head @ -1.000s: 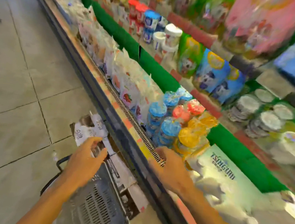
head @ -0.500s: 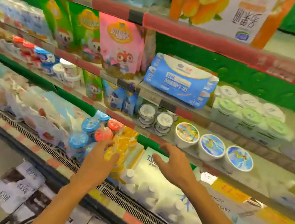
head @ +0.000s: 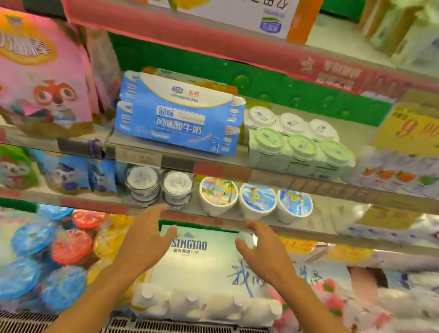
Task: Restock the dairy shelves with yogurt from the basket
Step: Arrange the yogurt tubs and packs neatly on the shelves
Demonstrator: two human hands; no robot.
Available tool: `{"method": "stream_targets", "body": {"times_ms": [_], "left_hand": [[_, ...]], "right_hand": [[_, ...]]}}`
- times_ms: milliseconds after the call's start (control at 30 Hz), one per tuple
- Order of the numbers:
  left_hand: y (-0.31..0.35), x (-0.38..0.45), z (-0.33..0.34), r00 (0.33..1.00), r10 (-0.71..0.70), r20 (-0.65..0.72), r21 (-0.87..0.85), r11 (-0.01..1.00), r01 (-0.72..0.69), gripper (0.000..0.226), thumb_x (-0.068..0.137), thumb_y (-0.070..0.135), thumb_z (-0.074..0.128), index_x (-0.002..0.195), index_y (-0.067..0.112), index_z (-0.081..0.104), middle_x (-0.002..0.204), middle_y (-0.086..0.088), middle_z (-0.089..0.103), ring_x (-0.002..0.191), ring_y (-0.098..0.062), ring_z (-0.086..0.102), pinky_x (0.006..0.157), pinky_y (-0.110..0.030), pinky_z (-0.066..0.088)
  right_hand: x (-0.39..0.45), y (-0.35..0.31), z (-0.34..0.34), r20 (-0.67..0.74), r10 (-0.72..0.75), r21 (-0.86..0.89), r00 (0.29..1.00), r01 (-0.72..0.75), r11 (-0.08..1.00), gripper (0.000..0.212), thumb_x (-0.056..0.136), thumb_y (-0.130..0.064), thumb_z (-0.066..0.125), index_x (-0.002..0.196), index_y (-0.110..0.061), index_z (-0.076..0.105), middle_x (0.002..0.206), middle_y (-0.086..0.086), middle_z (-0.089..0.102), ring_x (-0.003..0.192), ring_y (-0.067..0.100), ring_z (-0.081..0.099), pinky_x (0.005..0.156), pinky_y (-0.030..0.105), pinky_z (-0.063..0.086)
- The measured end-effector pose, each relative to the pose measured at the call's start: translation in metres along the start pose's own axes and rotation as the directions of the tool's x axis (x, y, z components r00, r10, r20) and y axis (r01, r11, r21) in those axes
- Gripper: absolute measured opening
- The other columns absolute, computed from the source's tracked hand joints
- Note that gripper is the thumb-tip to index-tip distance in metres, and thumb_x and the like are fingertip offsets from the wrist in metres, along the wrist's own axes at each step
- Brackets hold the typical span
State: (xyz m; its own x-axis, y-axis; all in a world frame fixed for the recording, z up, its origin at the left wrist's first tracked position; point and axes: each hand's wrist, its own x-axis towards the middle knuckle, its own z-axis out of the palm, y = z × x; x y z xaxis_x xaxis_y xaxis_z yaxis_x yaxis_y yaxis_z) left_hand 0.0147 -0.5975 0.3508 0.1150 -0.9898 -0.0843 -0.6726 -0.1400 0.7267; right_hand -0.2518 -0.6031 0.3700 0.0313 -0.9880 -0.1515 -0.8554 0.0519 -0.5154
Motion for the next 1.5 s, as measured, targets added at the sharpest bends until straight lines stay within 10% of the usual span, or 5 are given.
{"method": "stream_targets", "body": {"times_ms": [400, 667, 900, 1100, 1500], "left_hand": [[0.040, 0.079, 0.108, 0.897, 0.436, 0.071, 0.342, 0.834, -0.432, 0.060, 0.078, 0.024, 0.074, 0.135, 0.018, 0.056, 0.143, -0.016, 0.049, 0.134, -0.036, 0.043, 0.104, -0.050, 0.038], [0.036, 0.108, 0.173, 0.921, 0.386, 0.049, 0.597, 0.728, -0.337, 0.055, 0.090, 0.036, 0.068, 0.141, 0.031, 0.050, 0.151, -0.011, 0.045, 0.141, -0.038, 0.035, 0.109, -0.069, 0.017], [0.041, 0.111, 0.177, 0.929, 0.371, -0.015, 0.569, 0.767, -0.297, 0.049, 0.094, 0.019, 0.062, 0.140, 0.033, 0.050, 0.145, -0.006, 0.050, 0.136, -0.038, 0.037, 0.098, -0.069, 0.036], [0.064, 0.100, 0.197, 0.938, 0.347, -0.028, 0.601, 0.755, -0.261, 0.064, 0.096, 0.058, 0.044, 0.154, 0.043, 0.020, 0.158, -0.016, 0.027, 0.146, -0.043, 0.016, 0.106, -0.077, 0.007], [0.072, 0.098, 0.206, 0.949, 0.316, 0.022, 0.657, 0.711, -0.252, 0.052, 0.101, 0.058, 0.032, 0.151, 0.042, 0.032, 0.158, -0.021, 0.028, 0.146, -0.052, 0.011, 0.106, -0.078, 0.005]], "right_hand": [[0.073, 0.067, 0.004, -0.179, 0.051, -0.187, 0.983, -0.085, 0.979, 0.071, 0.083, -0.034, 0.075, 0.144, -0.015, 0.044, 0.143, 0.009, 0.048, 0.131, 0.030, 0.046, 0.104, 0.043, 0.043], [0.110, 0.113, 0.028, -0.158, -0.117, -0.357, 0.981, 0.053, 0.933, 0.060, 0.090, -0.034, 0.069, 0.145, -0.022, 0.048, 0.155, 0.011, 0.037, 0.147, 0.031, 0.027, 0.118, 0.054, 0.022], [0.122, 0.126, 0.036, -0.381, -0.477, -0.479, 0.792, 0.272, 0.835, 0.014, 0.086, -0.027, 0.072, 0.086, -0.015, 0.065, 0.091, 0.005, 0.067, 0.087, 0.031, 0.061, 0.082, 0.047, 0.051], [0.130, 0.127, 0.030, -0.337, -0.597, -0.500, 0.728, 0.399, 0.768, 0.011, 0.087, -0.024, 0.069, 0.085, -0.014, 0.065, 0.082, 0.005, 0.062, 0.077, 0.030, 0.060, 0.072, 0.043, 0.046], [0.142, 0.179, -0.023, -0.225, -0.099, -0.241, 0.969, 0.043, 0.970, 0.065, 0.083, -0.054, 0.072, 0.137, -0.022, 0.055, 0.147, 0.009, 0.044, 0.137, 0.029, 0.034, 0.100, 0.045, 0.045]]}}
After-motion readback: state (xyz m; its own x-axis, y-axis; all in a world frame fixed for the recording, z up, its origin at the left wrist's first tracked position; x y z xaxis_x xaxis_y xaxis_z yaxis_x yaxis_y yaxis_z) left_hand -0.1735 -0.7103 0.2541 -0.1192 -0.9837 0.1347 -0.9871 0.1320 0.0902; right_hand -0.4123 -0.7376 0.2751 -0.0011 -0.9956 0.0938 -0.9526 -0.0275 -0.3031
